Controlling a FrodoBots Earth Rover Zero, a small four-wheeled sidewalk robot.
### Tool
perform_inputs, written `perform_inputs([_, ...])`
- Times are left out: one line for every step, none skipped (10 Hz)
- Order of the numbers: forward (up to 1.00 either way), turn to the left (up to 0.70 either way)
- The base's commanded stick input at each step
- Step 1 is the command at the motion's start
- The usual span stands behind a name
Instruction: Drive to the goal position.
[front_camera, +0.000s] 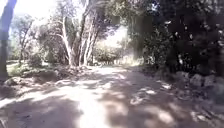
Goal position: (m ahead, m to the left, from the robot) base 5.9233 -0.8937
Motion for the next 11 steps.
perform_inputs([0.85,0.00])
perform_inputs([0.85,0.00])
perform_inputs([0.85,0.00])
perform_inputs([0.85,0.00])
perform_inputs([0.85,0.00])
perform_inputs([0.85,0.00])
perform_inputs([0.85,0.00])
perform_inputs([0.85,0.00])
perform_inputs([0.85,0.00])
perform_inputs([0.85,0.00])
perform_inputs([0.85,0.00])
